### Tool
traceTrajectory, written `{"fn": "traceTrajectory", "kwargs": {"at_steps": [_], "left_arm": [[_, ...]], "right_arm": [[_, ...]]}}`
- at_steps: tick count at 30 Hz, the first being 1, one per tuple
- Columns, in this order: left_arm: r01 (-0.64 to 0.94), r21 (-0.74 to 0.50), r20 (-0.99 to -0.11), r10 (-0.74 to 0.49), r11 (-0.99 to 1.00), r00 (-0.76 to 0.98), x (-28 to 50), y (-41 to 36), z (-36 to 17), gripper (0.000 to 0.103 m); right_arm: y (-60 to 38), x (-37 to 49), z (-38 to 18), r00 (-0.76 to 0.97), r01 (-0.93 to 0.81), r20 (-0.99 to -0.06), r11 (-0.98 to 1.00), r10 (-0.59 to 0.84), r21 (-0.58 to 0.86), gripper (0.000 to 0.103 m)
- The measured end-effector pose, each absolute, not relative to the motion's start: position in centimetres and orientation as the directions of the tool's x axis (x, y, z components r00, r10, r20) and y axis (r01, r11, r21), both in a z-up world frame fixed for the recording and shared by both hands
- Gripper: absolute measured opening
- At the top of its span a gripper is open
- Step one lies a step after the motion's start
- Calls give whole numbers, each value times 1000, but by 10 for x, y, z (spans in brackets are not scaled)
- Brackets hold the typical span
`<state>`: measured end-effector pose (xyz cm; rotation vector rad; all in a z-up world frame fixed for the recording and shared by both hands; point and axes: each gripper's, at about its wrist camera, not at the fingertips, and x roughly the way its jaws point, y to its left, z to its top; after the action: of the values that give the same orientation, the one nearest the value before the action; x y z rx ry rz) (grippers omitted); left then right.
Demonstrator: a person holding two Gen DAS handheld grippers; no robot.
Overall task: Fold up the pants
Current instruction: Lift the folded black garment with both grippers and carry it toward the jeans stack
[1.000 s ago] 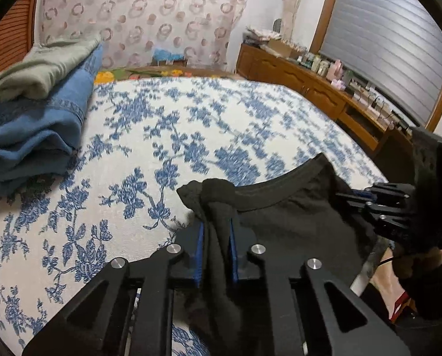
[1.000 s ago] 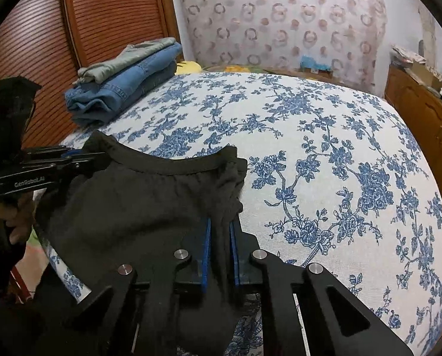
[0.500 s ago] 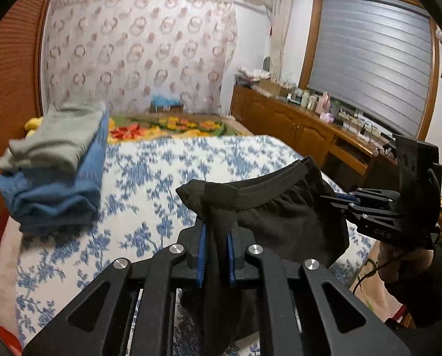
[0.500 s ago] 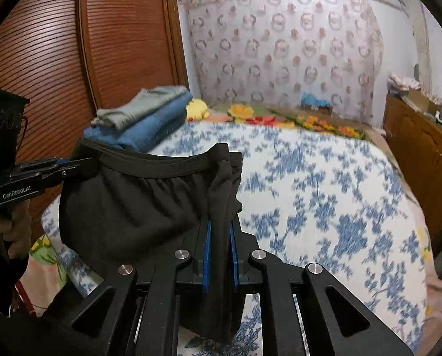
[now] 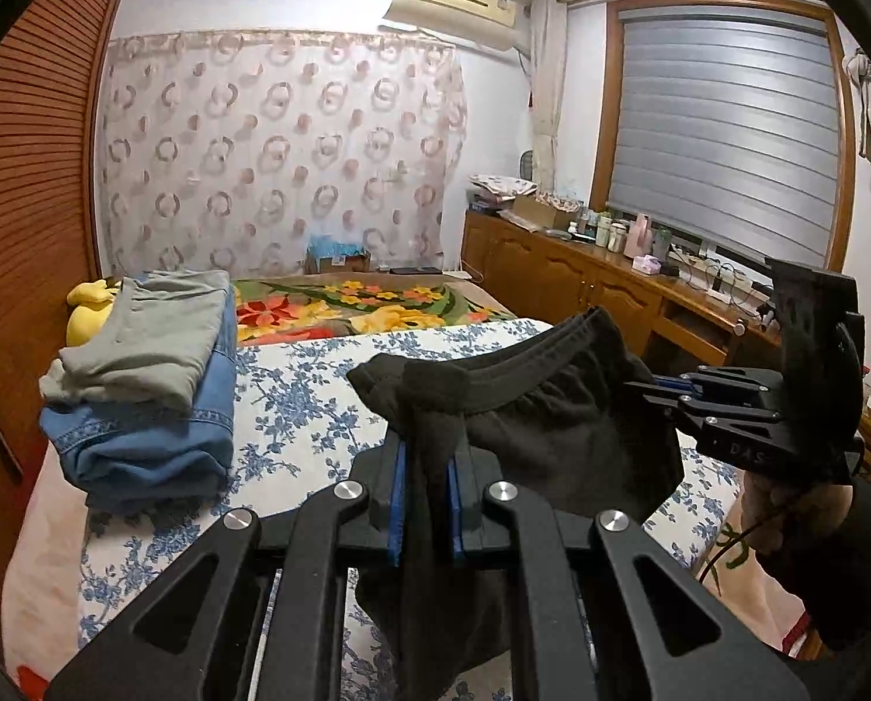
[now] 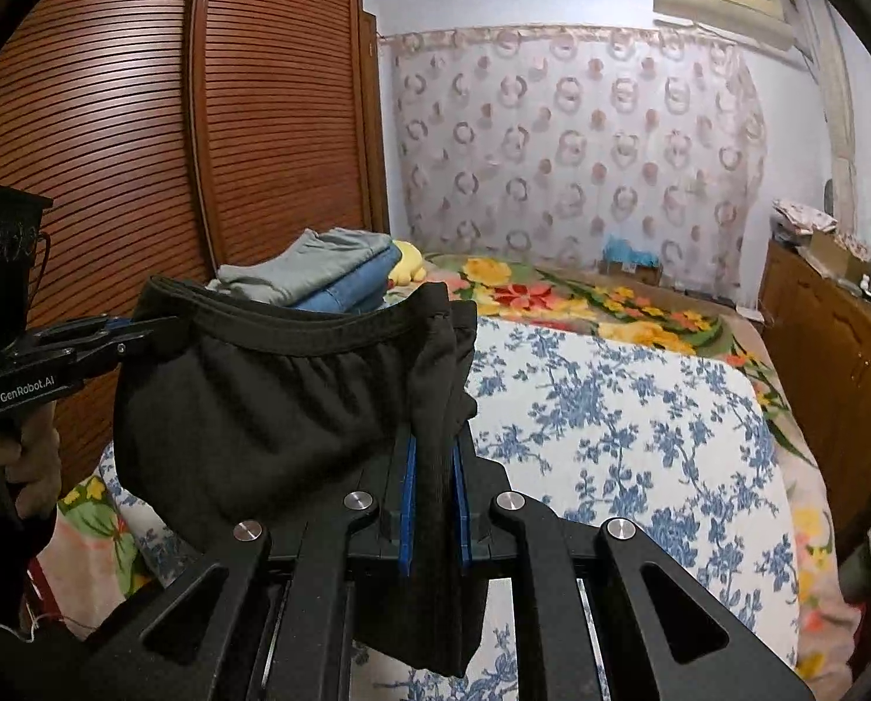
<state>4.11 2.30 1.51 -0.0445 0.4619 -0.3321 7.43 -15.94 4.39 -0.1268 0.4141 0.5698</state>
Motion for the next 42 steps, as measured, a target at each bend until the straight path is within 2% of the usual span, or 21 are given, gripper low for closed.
{"fn": "traceTrajectory", "kwargs": {"at_steps": [18,28,42], "left_arm": [[201,-136,-428,-241,970,871,64,56,16,12],[147,-125,-404,-185,981,896,88,78,32,12],[86,-103,-405,-121,991,906,131,106,37,12]], "right_arm": [[-123,131,56,723,-625,-435,777,537,-80,11],[-101,177,81,711,-664,-411,737,571,-125,11],[-78,237,86,693,-697,-402,699,598,-162,11]]}}
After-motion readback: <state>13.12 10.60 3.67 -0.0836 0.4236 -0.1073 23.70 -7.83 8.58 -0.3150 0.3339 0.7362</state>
